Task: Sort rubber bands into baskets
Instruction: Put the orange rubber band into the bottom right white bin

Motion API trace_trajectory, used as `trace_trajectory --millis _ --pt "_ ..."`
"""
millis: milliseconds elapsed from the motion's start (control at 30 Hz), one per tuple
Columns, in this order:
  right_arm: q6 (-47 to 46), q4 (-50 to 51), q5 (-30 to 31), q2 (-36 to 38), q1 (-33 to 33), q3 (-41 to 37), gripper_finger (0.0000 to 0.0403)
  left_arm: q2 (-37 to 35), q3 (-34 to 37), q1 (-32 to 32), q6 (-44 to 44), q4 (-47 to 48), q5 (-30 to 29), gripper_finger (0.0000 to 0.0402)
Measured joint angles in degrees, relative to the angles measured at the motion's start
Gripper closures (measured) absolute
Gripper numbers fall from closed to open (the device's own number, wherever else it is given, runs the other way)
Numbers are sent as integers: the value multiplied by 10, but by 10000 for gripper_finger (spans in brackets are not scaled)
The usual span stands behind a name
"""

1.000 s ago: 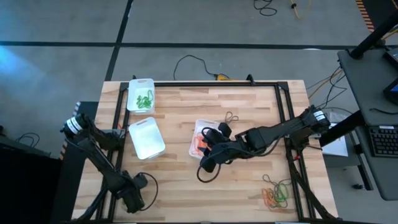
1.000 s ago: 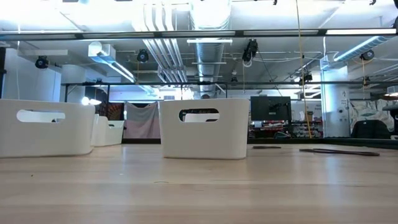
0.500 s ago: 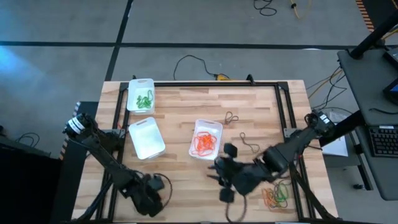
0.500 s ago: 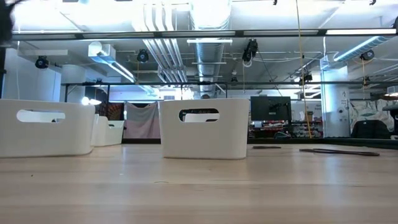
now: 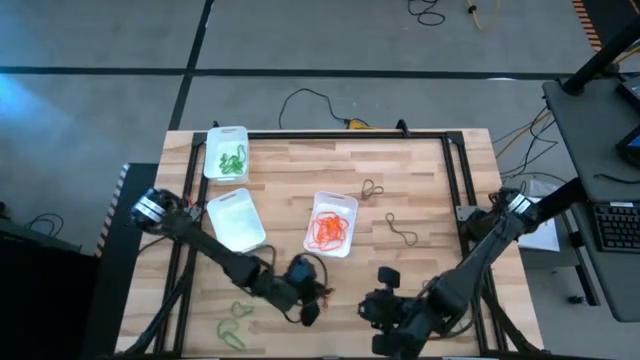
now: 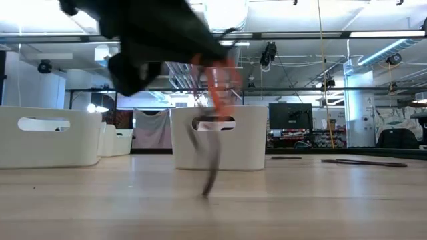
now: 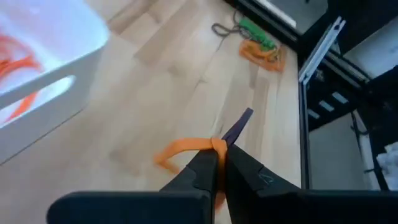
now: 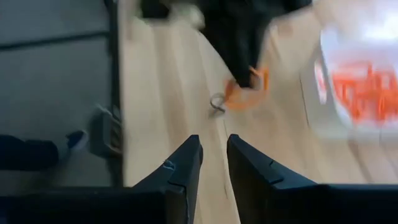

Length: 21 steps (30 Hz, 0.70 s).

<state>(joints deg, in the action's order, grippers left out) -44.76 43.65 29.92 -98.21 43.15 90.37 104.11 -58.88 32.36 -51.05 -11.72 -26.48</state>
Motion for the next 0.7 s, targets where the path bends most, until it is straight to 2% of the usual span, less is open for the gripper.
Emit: trace_trajectory --millis 167,300,433,533,633,700 --pt "-64 -26 -6 -45 18 -49 313 86 -69 -1 4 -2 7 395" --pt "-92 -59 -32 -86 21 -65 283 123 -125 -2 -8 55 45 363" --pt "-93 -75 -34 -121 16 -63 252 125 -181 2 -9 233 47 314" --pt "-91 -81 -34 -138 5 -56 236 121 -212 6 -17 373 27 279" --pt "-81 -94 -34 -152 -11 -56 229 121 -227 9 -42 467 15 256" --pt "-78 -96 -34 -158 -22 -56 228 121 -224 12 -54 489 15 251"
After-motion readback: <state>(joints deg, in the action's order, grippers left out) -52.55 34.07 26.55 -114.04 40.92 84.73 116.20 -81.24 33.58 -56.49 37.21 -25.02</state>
